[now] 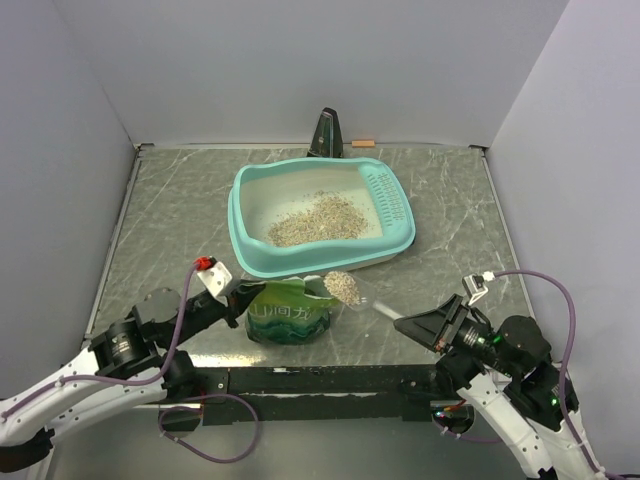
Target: Fill the litter box with clean litter
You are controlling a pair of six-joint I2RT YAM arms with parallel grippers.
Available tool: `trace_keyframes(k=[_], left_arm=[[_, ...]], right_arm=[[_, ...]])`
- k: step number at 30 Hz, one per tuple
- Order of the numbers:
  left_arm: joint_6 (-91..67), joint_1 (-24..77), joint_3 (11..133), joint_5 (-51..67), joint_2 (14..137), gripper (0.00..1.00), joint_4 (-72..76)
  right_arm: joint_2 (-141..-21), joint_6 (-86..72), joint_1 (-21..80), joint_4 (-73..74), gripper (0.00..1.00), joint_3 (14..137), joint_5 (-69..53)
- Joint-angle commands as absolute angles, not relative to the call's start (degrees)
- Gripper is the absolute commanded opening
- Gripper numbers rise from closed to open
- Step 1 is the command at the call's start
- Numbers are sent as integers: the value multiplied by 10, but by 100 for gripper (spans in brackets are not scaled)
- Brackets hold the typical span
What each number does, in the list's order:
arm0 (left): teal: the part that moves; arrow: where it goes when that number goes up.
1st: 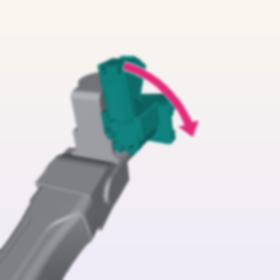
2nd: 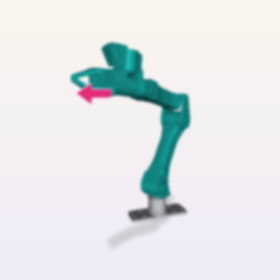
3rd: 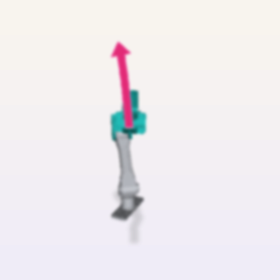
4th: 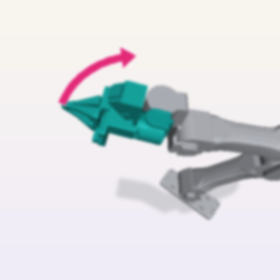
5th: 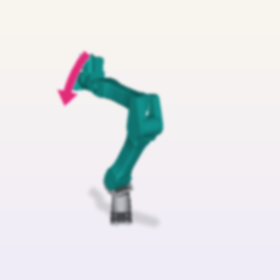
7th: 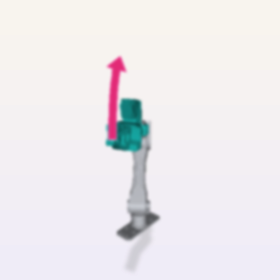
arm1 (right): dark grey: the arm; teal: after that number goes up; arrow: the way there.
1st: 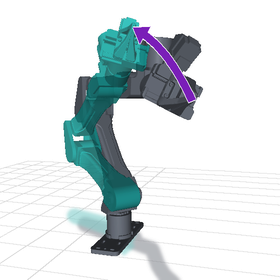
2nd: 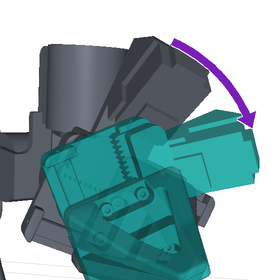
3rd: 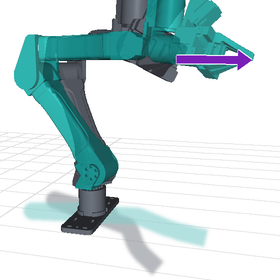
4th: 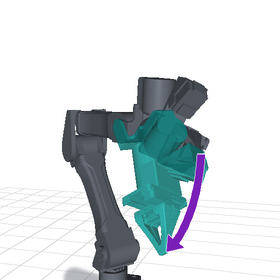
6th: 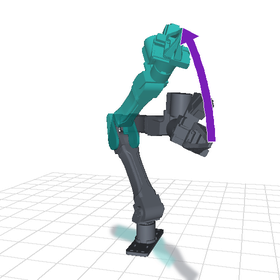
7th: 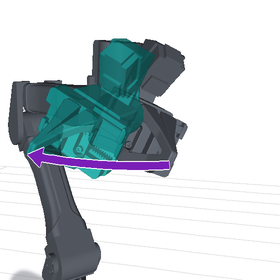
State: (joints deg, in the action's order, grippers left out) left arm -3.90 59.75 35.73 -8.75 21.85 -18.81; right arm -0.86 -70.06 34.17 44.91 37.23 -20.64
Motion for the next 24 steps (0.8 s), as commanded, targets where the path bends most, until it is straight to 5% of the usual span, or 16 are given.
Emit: trace_keyframes(k=[1,24], left_arm=[[-55,590,373,-122,189,1,-117],[18,575,467,-103,218,1,-201]], right_arm=[[163,-716,337,384,0,361,-228],[-112,-705,336,54,0,324,-104]])
